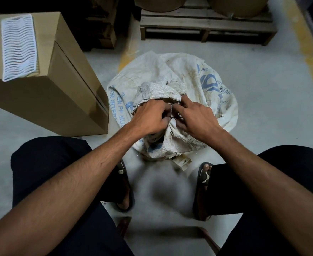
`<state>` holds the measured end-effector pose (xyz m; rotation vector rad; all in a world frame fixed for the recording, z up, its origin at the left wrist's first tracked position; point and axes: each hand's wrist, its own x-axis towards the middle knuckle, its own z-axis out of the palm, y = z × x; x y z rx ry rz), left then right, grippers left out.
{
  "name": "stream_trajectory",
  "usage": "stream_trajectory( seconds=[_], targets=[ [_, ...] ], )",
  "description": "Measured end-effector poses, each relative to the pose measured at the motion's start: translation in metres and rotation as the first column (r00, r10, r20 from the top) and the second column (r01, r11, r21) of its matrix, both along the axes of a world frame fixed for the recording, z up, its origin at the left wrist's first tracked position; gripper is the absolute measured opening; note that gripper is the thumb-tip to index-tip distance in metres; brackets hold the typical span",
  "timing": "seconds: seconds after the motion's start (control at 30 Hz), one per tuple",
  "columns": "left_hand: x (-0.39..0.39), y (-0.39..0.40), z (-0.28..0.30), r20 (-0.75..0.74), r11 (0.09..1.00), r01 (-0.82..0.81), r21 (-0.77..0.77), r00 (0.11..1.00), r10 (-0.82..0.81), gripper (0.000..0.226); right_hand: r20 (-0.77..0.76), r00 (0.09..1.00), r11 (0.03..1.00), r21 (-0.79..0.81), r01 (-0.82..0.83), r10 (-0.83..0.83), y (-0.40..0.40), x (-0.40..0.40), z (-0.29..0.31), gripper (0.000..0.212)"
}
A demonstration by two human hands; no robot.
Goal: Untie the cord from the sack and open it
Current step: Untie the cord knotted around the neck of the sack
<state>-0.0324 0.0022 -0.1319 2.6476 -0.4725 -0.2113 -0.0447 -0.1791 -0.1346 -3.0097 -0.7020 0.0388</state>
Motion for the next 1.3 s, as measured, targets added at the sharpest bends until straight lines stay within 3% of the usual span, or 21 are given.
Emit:
stream_trajectory(
  seconds=[0.27, 0.47, 0.8, 1.03, 1.3],
  targets=[
    [-0.006, -0.002, 0.002, 0.069, 0.999, 0.007, -0.052, 0.998, -0.003, 0.012, 0.056, 0.998, 0.998, 0.053, 0.035, -0.038, -0.003, -0.002, 0.006, 0.035],
    [-0.011, 0.001, 0.0, 0.088, 0.993, 0.006, -0.114, 0.996, 0.004, 0.016, 0.071, 0.997, 0.991, 0.134, 0.016, -0.026, -0.01, -0.003, 0.009, 0.026],
    [-0.008, 0.0, -0.003, 0.158, 0.996, 0.042, 0.08, 0.986, -0.054, 0.023, -0.031, 0.999, 0.969, 0.244, 0.043, -0.037, -0.014, -0.001, 0.007, 0.023],
    [-0.006, 0.0, -0.004, 0.12, 1.0, -0.011, -0.023, 0.993, 0.013, 0.01, -0.048, 0.998, 0.956, 0.286, 0.058, -0.046, -0.015, 0.002, 0.008, 0.022],
    [-0.004, 0.002, -0.006, 0.095, 0.982, -0.097, -0.165, 0.989, 0.113, 0.013, -0.043, 0.994, 0.935, 0.337, 0.109, -0.1, -0.015, 0.003, 0.009, 0.02]
  ],
)
